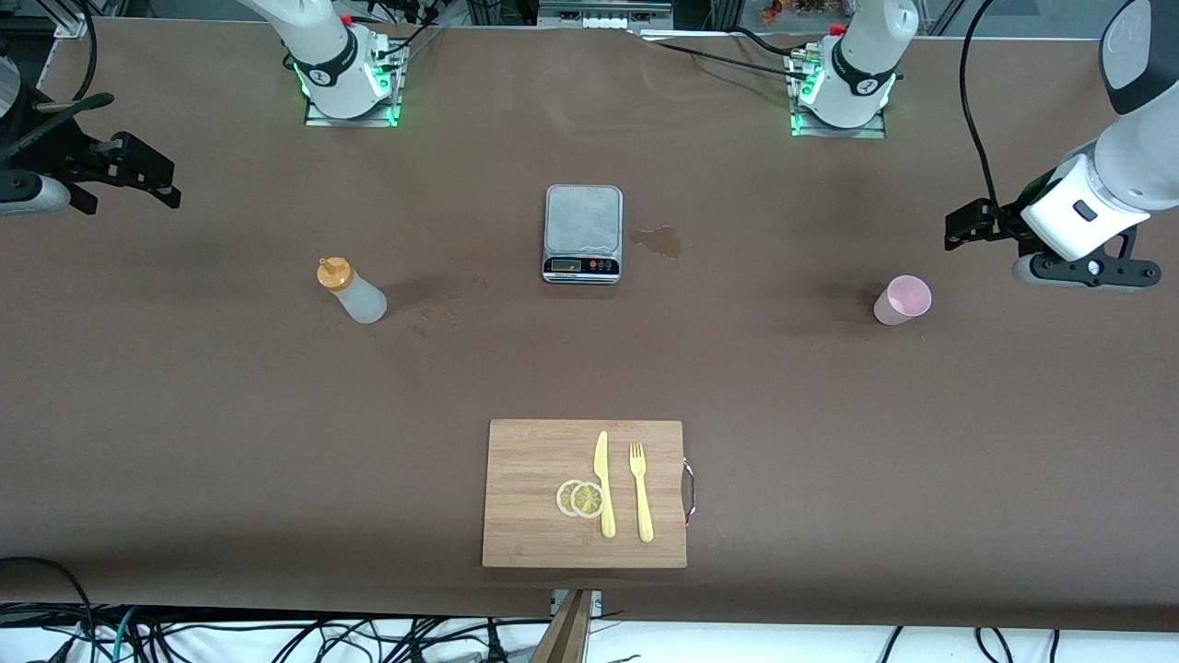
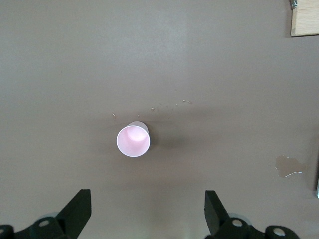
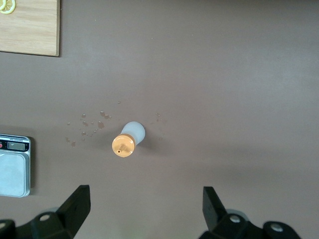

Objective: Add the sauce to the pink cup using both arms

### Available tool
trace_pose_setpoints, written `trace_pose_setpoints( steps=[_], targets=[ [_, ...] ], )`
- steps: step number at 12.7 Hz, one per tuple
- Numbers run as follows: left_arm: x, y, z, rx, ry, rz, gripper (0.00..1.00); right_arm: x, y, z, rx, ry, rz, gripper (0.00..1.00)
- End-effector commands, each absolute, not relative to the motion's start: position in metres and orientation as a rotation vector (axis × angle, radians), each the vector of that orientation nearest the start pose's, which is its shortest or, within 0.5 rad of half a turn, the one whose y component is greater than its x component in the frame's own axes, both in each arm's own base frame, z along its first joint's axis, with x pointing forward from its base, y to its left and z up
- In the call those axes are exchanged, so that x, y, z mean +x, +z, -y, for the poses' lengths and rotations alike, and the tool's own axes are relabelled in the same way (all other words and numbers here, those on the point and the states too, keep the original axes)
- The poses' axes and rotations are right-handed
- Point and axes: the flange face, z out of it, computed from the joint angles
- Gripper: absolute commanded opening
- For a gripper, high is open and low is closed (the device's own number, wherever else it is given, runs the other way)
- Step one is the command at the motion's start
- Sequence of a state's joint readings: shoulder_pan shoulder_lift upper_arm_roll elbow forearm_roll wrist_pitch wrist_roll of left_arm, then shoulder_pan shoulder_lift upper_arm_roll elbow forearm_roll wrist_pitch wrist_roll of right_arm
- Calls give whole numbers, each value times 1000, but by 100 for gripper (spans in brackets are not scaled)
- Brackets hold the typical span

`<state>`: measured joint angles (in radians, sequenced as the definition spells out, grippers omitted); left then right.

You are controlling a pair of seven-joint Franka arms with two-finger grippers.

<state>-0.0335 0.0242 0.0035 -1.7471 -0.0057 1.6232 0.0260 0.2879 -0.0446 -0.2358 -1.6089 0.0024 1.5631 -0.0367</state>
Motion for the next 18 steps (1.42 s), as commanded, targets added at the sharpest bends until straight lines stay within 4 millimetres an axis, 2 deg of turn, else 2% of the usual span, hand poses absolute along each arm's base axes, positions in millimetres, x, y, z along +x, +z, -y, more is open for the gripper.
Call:
trace_pose_setpoints(
  steps=[1, 2, 3, 4, 5, 7, 9, 12, 14, 15, 17, 18],
  targets=[
    [559, 530, 8, -3146, 258, -92, 100, 540, 634, -28, -3124, -5, 137, 100],
    [561, 526, 5, -3140, 263, -85, 100, 540, 634, -28, -3124, -5, 137, 100],
    [572, 501, 2, -3122, 317, -63, 100, 540, 634, -28, -3124, -5, 137, 100],
    [578, 490, -6, -3121, 336, -49, 100, 540, 634, -28, -3124, -5, 137, 100],
    [582, 480, -27, -3129, 332, -8, 100, 540, 634, -28, -3124, -5, 137, 100],
    [588, 449, -36, -3131, 359, -5, 100, 540, 634, -28, -3124, -3, 135, 100],
    [578, 422, -35, -3133, 405, -80, 100, 540, 634, -28, -3124, -3, 135, 100],
    [544, 358, -35, -3122, 516, -116, 100, 539, 634, -28, -3125, 4, 128, 100],
    [511, 316, -33, -3111, 431, -184, 100, 539, 634, -32, -3124, 7, 137, 100],
    [505, 300, -36, -3072, 360, -285, 99, 539, 633, -32, -3125, 12, 135, 100],
    [502, 287, -45, -3017, 319, -458, 100, 539, 633, -32, -3123, 12, 137, 100],
    [503, 284, -51, -3017, 311, -464, 100, 539, 633, -32, -3123, 12, 137, 100]
  ],
)
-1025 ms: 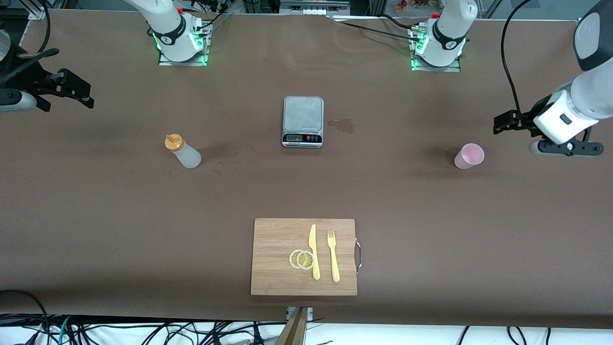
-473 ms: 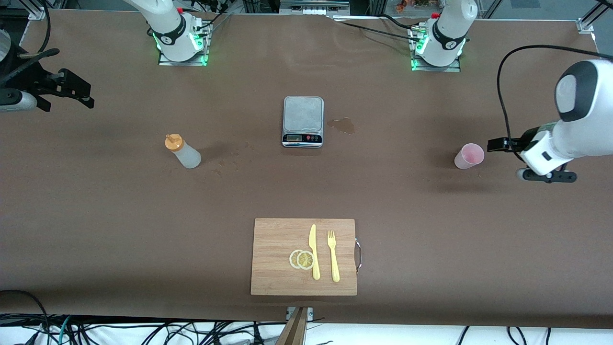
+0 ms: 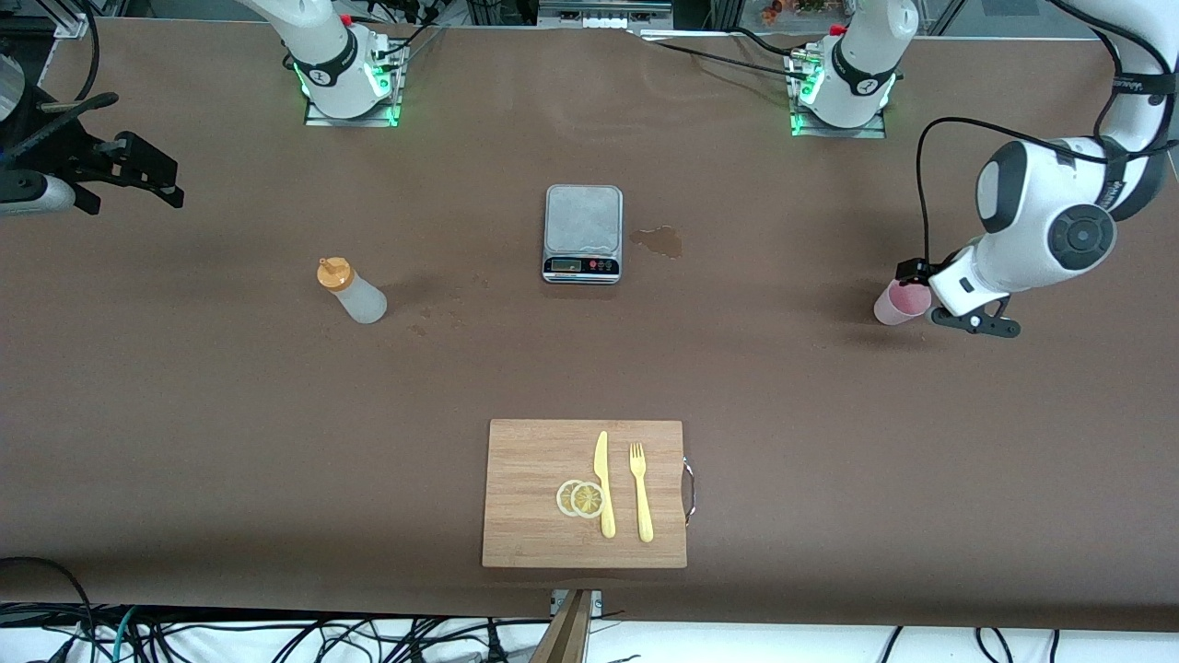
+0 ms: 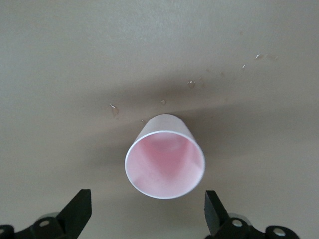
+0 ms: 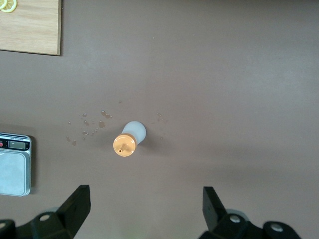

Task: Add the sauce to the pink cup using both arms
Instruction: 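Lower the left gripper onto the pink cup and close it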

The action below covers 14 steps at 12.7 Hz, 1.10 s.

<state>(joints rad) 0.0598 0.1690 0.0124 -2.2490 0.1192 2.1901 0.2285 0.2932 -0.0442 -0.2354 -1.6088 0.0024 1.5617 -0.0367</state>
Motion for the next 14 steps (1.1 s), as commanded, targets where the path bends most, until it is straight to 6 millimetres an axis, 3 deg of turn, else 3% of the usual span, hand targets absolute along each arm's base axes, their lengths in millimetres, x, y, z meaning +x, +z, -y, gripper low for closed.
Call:
trace_pose_setpoints(
  steps=[1, 6, 8, 11, 12, 14],
  targets=[
    [504, 273, -53, -3018, 330, -466, 100, 539, 633, -32, -3123, 12, 140, 100],
    [508, 247, -55, -3024, 313, -471, 97, 537, 632, -32, -3121, 29, 149, 100],
    [509, 234, -54, -3026, 324, -475, 61, 537, 633, -31, -3119, 26, 149, 100],
    [514, 217, -54, -3027, 314, -485, 27, 537, 634, -27, -3114, 24, 147, 100],
    [515, 221, -54, -3025, 308, -496, 0, 537, 633, -28, -3114, 26, 149, 100],
    [517, 225, -54, -3027, 303, -516, 0, 538, 632, -28, -3114, 31, 149, 100]
  ],
)
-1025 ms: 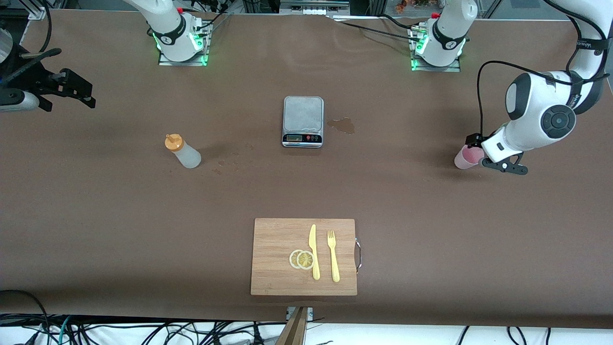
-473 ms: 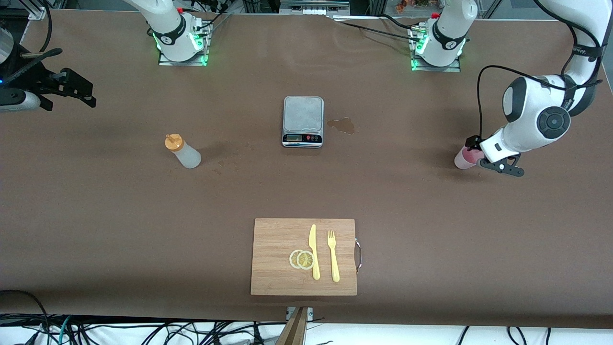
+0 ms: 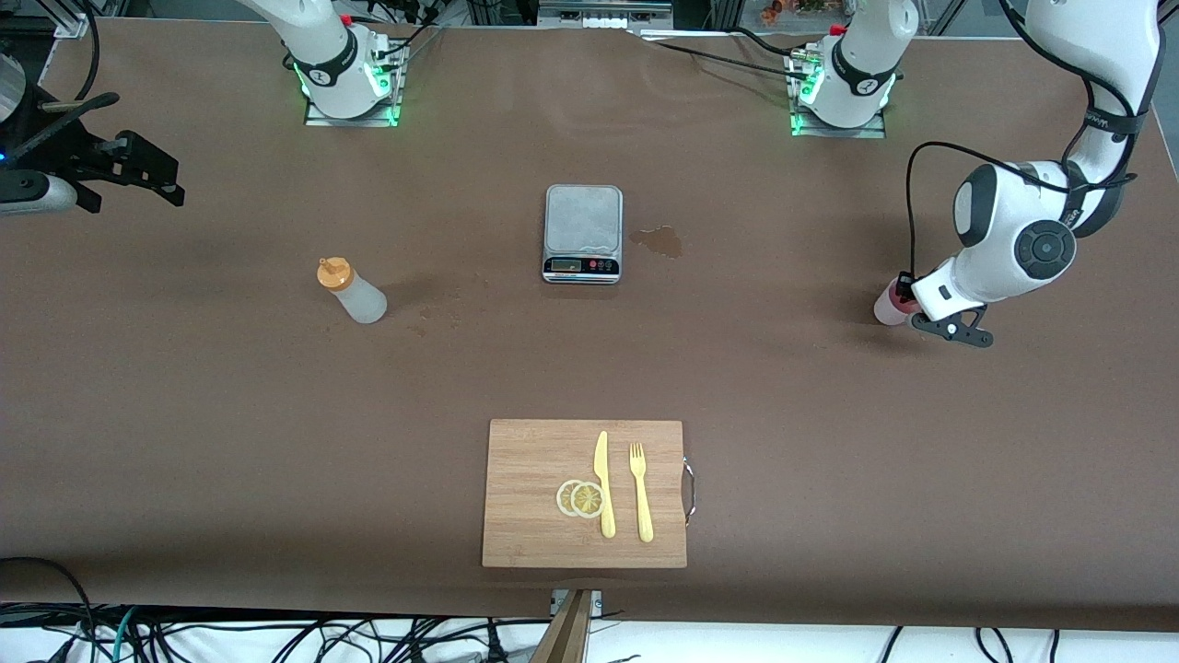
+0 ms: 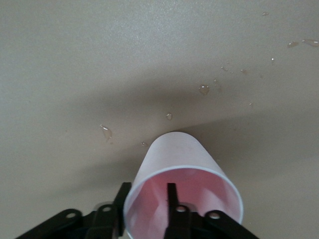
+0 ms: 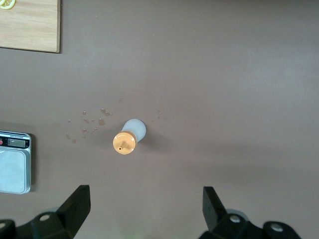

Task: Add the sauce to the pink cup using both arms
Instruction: 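Lift the pink cup with the left gripper and carry it onto the scale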

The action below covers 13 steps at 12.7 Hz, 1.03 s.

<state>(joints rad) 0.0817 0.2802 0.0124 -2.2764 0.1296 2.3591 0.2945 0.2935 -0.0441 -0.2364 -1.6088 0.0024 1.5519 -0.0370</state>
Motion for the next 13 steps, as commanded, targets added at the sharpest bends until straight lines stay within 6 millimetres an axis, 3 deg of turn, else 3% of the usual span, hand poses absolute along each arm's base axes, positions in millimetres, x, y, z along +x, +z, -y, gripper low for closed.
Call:
trace_pose_setpoints(
  steps=[1, 4, 7, 10, 13],
  targets=[
    [519, 228, -53, -3026, 306, -515, 0, 538, 631, -28, -3114, 33, 147, 100],
    [525, 254, -48, -3018, 318, -522, 0, 540, 621, -33, -3118, 78, 209, 100],
    [535, 306, 9, -3018, 443, -590, 0, 536, 617, -47, -3117, 121, 298, 100],
    [526, 326, 95, -3097, 490, -446, 0, 537, 615, -48, -3117, 135, 300, 100],
    [495, 337, 219, -3100, 459, -193, 0, 537, 613, -49, -3116, 143, 303, 100]
  ],
)
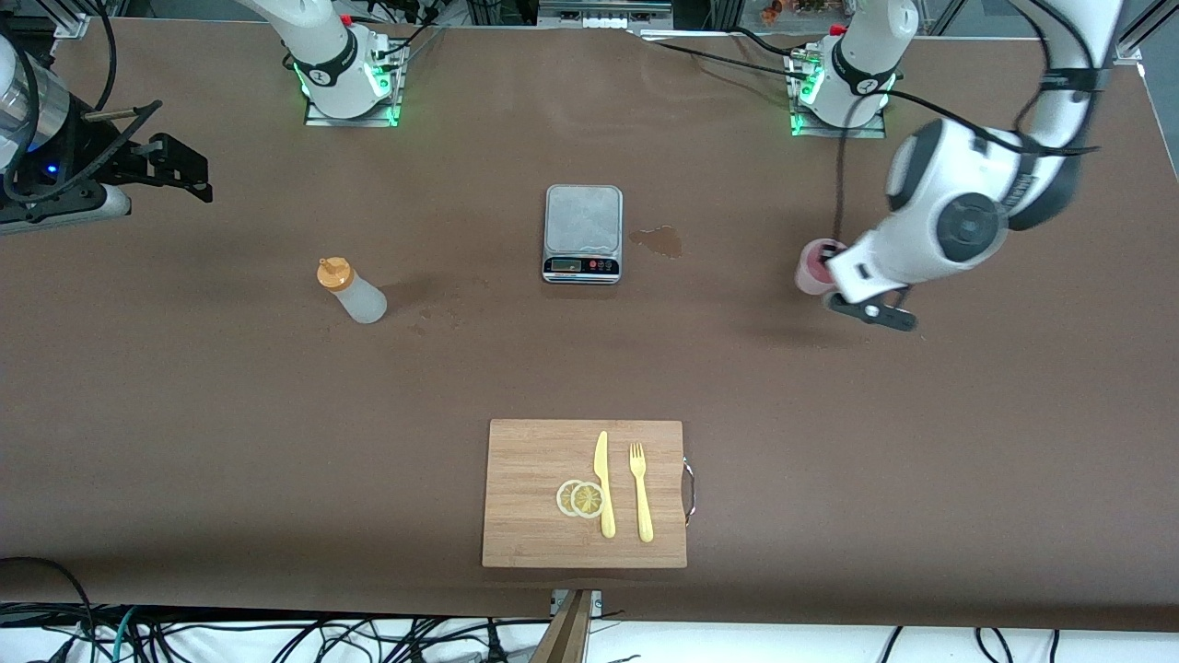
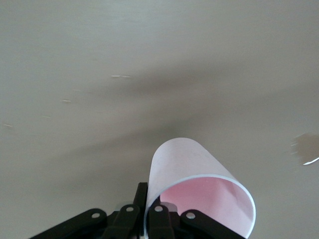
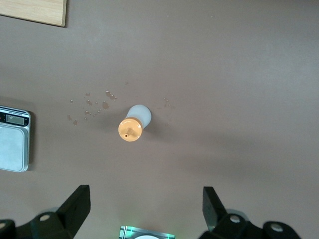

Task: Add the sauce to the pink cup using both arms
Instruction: 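Lift the pink cup with the left gripper and carry it onto the scale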

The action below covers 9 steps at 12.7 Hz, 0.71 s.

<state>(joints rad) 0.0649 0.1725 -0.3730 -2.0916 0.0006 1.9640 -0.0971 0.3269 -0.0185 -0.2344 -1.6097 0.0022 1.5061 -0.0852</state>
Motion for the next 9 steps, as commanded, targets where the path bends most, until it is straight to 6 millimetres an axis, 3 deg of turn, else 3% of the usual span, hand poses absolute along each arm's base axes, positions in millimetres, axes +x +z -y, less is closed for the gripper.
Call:
trace_pose_setpoints(
  steps=[1, 4, 6, 9],
  targets=[
    [485, 340, 258, -3109, 443, -132, 0, 538, 612, -49, -3115, 145, 307, 100],
    [461, 360, 362, -3175, 399, 93, 0, 537, 612, -49, -3107, 147, 348, 100],
    [437, 344, 417, -3224, 360, 254, 0, 536, 611, -47, -3098, 172, 390, 100],
    [402, 299, 469, -3246, 426, 386, 0, 535, 606, -45, -3087, 198, 413, 100]
  ],
)
